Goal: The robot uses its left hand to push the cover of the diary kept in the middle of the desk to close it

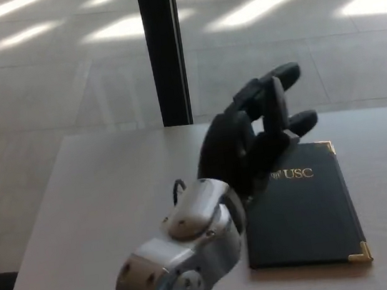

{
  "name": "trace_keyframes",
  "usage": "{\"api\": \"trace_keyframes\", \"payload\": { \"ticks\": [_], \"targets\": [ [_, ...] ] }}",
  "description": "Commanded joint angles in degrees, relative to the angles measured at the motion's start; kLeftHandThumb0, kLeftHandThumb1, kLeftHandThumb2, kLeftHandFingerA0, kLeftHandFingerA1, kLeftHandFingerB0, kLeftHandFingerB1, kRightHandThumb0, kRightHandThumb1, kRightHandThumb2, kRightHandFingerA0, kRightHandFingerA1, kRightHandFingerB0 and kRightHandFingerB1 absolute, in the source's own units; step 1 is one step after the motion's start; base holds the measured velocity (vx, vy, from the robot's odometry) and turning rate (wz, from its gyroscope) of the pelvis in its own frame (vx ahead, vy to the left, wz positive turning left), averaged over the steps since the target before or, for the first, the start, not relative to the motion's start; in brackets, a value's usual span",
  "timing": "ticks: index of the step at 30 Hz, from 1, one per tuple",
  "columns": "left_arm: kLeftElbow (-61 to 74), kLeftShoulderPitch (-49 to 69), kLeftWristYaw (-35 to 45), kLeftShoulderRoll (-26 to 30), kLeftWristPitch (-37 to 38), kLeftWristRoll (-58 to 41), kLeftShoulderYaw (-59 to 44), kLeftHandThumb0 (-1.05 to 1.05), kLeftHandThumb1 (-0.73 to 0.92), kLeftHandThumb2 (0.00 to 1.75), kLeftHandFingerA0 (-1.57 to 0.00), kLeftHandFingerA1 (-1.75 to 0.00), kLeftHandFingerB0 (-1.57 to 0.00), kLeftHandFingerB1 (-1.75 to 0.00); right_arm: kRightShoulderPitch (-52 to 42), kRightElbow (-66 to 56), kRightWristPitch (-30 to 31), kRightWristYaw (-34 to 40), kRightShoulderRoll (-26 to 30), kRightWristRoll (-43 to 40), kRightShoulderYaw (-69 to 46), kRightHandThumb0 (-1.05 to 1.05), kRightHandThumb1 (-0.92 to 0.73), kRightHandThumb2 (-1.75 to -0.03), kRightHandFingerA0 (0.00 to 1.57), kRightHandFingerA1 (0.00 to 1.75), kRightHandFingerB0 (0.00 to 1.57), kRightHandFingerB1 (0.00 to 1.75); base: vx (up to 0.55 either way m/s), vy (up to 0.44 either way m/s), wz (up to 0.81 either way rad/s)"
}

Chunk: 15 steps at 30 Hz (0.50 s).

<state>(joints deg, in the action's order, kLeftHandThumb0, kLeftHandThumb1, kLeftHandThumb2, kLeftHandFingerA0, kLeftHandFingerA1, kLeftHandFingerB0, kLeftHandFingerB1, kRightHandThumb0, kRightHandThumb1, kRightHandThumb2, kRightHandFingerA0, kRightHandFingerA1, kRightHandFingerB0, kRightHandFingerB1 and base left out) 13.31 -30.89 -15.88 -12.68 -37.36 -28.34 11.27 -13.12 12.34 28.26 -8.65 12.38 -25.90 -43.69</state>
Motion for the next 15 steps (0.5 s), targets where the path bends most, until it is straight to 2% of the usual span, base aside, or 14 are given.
{"api": "trace_keyframes", "payload": {
  "ticks": [1, 3, 4, 7, 8, 10, 11, 12, 14, 15],
  "targets": [
    [3.2, 2.8, 0.2, 8.6, 7.2, -1.8, -21.0, -0.92, 0.92, 0.93, -0.29, -0.44, -0.26, -0.44, -0.1, 1.1, -1.2, 0.2, 1.2, -1.2, -0.6, -0.71, -0.92, -0.69, 0.38, 0.67, 0.41, 0.48, 0.0, 0.0, 0.0],
    [2.8, 5.2, 0.4, 9.5, 8.1, -3.4, -25.5, -0.94, 0.92, 0.88, -0.29, -0.43, -0.25, -0.43, 0.2, 1.0, -1.4, 0.2, 1.4, -1.0, -0.5, -0.72, -0.92, -0.7, 0.4, 0.69, 0.41, 0.48, 0.0, 0.0, 0.0],
    [2.0, 8.1, 0.1, 11.0, 9.1, -3.3, -29.1, -1.05, 0.92, 0.84, -0.36, -0.45, -0.28, -0.45, 0.2, 0.6, -1.0, 0.1, 1.5, -1.2, -0.6, -0.72, -0.92, -0.69, 0.43, 0.72, 0.43, 0.49, 0.0, 0.0, 0.0],
    [1.7, 10.8, -1.5, 11.2, 8.7, -5.2, -35.2, -1.05, 0.92, 0.81, -0.4, -0.48, -0.33, -0.46, 0.1, -0.7, 0.1, 0.8, 1.2, -1.9, -1.0, -0.72, -0.92, -0.68, 0.42, 0.71, 0.43, 0.49, 0.0, 0.0, 0.0],
    [1.1, 12.7, -0.7, 11.8, 10.9, -4.2, -36.5, -1.05, 0.92, 0.78, -0.38, -0.5, -0.31, -0.49, -0.5, -1.0, -0.2, 0.6, 1.2, -1.5, -0.8, -0.72, -0.92, -0.7, 0.4, 0.7, 0.41, 0.49, 0.0, 0.0, 0.0],
    [-2.6, 16.7, -1.4, 13.7, 14.8, -1.1, -41.3, -1.05, 0.92, 0.82, -0.39, -0.52, -0.32, -0.5, -0.7, -0.8, -0.5, 0.3, 1.3, -1.2, -0.5, -0.71, -0.92, -0.7, 0.39, 0.71, 0.42, 0.51, 0.0, 0.0, 0.0],
    [-5.0, 18.8, -2.3, 13.9, 16.7, -1.0, -44.6, -1.05, 0.92, 0.79, -0.41, -0.54, -0.38, -0.51, -0.8, -0.9, -0.5, 0.5, 1.2, -1.0, -0.4, -0.71, -0.92, -0.7, 0.4, 0.71, 0.43, 0.51, 0.0, 0.0, 0.0],
    [-6.2, 20.3, -2.6, 14.1, 17.1, -1.2, -46.7, -1.05, 0.92, 0.8, -0.4, -0.47, -0.35, -0.46, -0.7, -0.8, -0.5, 0.7, 1.1, -1.0, -0.4, -0.71, -0.92, -0.71, 0.4, 0.7, 0.41, 0.49, 0.0, 0.0, 0.0],
    [-6.6, 21.2, -2.5, 14.4, 16.6, -1.2, -48.0, -1.05, 0.92, 0.8, -0.4, -0.47, -0.35, -0.46, -0.4, -0.4, -0.6, 0.8, 0.9, -1.0, -0.3, -0.71, -0.92, -0.71, 0.4, 0.7, 0.41, 0.49, 0.0, 0.0, 0.0],
    [-7.9, 24.7, -1.8, 15.0, 17.0, -0.9, -50.1, -1.03, 0.92, 0.85, -0.37, -0.45, -0.3, -0.45, -0.6, -0.2, -0.7, 0.2, 0.7, -1.6, -0.7, -0.71, -0.92, -0.7, 0.39, 0.72, 0.41, 0.51, 0.0, 0.0, 0.0]
  ]
}}
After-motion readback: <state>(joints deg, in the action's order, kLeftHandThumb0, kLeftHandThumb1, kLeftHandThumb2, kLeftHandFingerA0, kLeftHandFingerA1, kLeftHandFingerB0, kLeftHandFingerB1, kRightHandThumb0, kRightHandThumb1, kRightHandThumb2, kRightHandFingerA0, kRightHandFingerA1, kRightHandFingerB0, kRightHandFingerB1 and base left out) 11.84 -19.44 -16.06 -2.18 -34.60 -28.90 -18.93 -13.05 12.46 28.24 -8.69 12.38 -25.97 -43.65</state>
